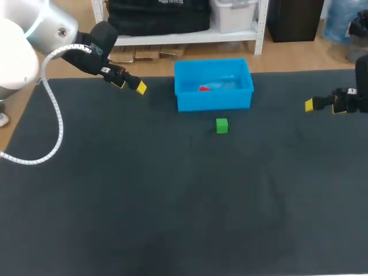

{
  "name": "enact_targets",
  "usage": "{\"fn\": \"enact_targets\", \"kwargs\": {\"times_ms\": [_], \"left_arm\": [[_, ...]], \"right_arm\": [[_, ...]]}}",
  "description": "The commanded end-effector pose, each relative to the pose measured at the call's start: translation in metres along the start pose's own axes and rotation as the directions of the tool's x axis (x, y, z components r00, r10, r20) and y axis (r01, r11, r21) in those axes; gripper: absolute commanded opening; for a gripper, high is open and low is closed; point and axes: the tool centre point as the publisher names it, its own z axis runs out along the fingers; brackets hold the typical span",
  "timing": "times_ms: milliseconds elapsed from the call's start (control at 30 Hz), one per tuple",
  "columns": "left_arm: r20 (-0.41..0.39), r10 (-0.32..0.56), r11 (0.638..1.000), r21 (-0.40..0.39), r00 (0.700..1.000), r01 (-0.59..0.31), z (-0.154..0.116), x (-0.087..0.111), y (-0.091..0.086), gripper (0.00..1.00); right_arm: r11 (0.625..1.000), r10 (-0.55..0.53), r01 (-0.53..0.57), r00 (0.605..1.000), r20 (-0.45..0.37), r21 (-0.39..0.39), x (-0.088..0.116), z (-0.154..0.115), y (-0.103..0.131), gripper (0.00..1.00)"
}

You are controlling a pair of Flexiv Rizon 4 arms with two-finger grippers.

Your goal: Use the left arm to pick the red cube and place it into the blue plastic box first, then use the right arm to grasp the green cube and put it into the same blue plastic box after the first action is fully finished.

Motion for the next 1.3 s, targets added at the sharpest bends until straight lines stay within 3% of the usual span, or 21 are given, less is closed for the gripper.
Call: {"fn": "enact_targets", "kwargs": {"times_ms": [33, 233, 400, 600, 1300], "left_arm": [[-0.001, 0.002, 1.000, 0.004, 1.000, -0.002, 0.000, -0.001, 0.001, 1.00], [-0.001, 0.002, 1.000, 0.004, 1.000, -0.002, 0.000, -0.001, 0.001, 1.00], [-0.001, 0.002, 1.000, 0.004, 1.000, -0.002, 0.000, -0.001, 0.001, 1.00], [-0.001, 0.002, 1.000, 0.004, 1.000, -0.002, 0.000, -0.001, 0.001, 1.00], [-0.001, 0.002, 1.000, 0.004, 1.000, -0.002, 0.000, -0.001, 0.001, 1.00]], "right_arm": [[1.000, -0.001, 0.001, 1.000, -0.001, 0.000, 0.000, 0.000, 0.000, 1.00], [1.000, -0.001, 0.001, 1.000, -0.001, 0.000, 0.000, 0.000, 0.000, 1.00], [1.000, -0.024, 0.024, 1.000, 0.003, 0.015, -0.015, -0.005, 0.003, 1.00], [0.999, -0.014, 0.016, 0.999, -0.042, 0.042, -0.017, -0.005, 0.011, 1.00], [0.998, -0.003, 0.015, 0.982, -0.188, 0.063, -0.016, 0.036, 0.063, 1.00]]}}
